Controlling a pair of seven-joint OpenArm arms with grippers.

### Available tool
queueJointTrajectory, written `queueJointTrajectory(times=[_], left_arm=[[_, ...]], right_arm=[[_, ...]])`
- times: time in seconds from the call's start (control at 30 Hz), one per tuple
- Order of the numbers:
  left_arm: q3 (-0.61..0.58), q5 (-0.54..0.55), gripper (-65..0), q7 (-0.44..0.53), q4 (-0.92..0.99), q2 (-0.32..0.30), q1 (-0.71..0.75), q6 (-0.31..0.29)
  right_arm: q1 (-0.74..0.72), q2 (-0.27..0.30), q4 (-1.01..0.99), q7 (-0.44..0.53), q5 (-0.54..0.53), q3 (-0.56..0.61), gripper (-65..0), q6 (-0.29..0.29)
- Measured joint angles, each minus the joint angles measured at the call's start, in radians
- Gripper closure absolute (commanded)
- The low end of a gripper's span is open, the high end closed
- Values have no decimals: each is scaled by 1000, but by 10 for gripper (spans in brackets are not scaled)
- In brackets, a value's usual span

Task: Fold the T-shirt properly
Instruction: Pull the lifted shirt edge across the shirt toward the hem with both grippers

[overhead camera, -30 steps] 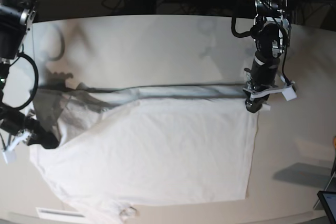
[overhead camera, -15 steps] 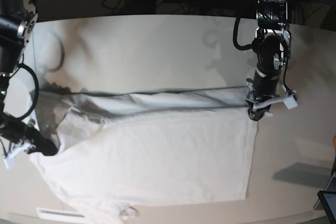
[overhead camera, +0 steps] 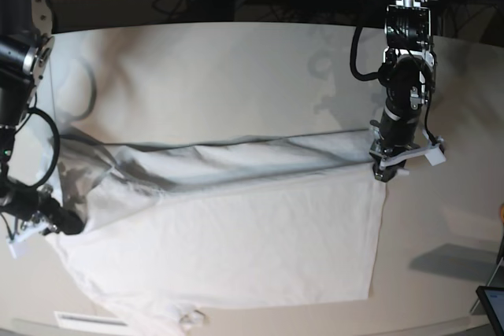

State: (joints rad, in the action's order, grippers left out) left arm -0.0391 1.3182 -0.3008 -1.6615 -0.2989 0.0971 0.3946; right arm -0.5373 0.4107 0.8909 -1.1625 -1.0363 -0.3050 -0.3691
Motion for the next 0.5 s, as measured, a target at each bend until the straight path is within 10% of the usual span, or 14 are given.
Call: queueJointTrajectory(times=[0.5], left_arm=[[0, -1, 0, -3, 0, 0, -25, 2]], right_arm=[[-31, 7, 1, 44, -3, 117, -1, -3]])
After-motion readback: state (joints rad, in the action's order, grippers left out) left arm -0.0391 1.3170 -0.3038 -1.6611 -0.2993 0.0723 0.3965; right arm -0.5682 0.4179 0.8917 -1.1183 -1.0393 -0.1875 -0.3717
